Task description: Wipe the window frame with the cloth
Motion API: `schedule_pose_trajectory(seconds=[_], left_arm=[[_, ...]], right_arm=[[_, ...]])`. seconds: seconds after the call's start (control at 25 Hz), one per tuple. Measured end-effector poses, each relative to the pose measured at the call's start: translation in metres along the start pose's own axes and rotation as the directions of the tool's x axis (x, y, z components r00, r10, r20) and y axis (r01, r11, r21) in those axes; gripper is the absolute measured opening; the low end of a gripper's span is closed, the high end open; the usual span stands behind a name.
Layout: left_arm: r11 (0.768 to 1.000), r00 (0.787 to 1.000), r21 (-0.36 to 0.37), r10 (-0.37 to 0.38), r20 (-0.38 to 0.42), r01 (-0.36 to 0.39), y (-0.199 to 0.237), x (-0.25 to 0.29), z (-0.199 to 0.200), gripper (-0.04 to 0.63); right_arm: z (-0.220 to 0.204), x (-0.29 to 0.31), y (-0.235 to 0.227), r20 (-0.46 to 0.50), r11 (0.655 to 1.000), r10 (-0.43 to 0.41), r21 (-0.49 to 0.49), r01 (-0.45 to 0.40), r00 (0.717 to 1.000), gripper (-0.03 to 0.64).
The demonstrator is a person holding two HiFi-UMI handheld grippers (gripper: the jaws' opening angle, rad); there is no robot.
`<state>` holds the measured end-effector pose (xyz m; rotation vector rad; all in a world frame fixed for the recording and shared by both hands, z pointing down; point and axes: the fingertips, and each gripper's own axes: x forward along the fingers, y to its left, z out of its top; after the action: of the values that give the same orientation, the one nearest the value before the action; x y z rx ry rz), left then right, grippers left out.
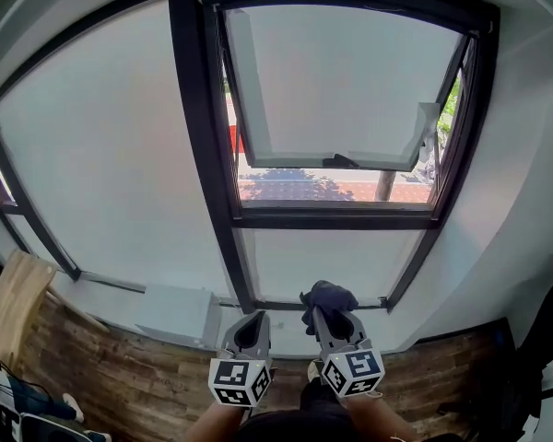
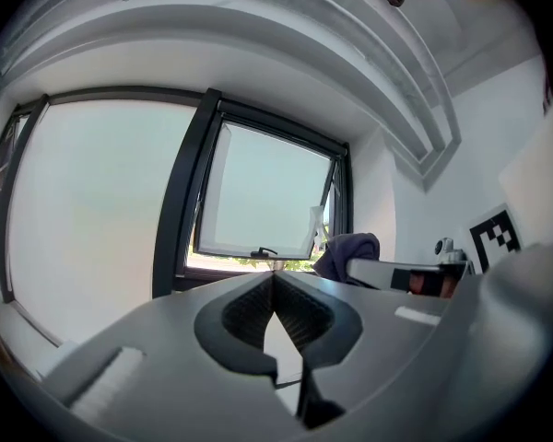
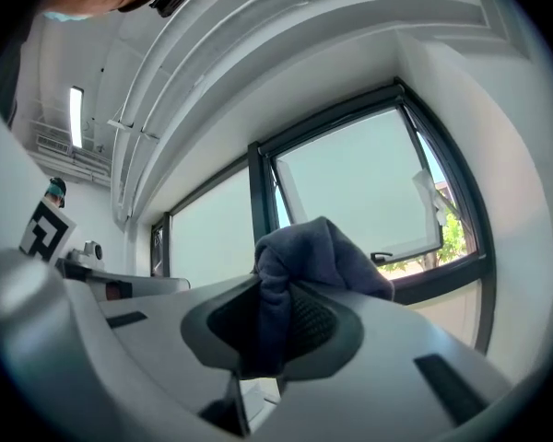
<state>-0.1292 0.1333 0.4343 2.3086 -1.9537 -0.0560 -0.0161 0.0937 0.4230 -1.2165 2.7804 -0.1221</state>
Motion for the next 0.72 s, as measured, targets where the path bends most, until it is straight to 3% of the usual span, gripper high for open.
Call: schedule_pose_trajectory(seconds=[0.4,0.72], left_arm=[[0.999,0.999,-0.041,0.032,-0.011,-0.032,0.034,0.101,0.007,0.008],[0.996,0.998,-0.064,0.053,-0.037,-0.056,0.046,0.195,0.012,0.009]], right_arm=[[0.000,0.091,-0.057,-0.013,0.995,0.079,0.054,-0.079,0.997,0.064],[0.005,0.159,-0.122,-0.041,0.995,0.089,0.053,-0.087,0.995,0.064]])
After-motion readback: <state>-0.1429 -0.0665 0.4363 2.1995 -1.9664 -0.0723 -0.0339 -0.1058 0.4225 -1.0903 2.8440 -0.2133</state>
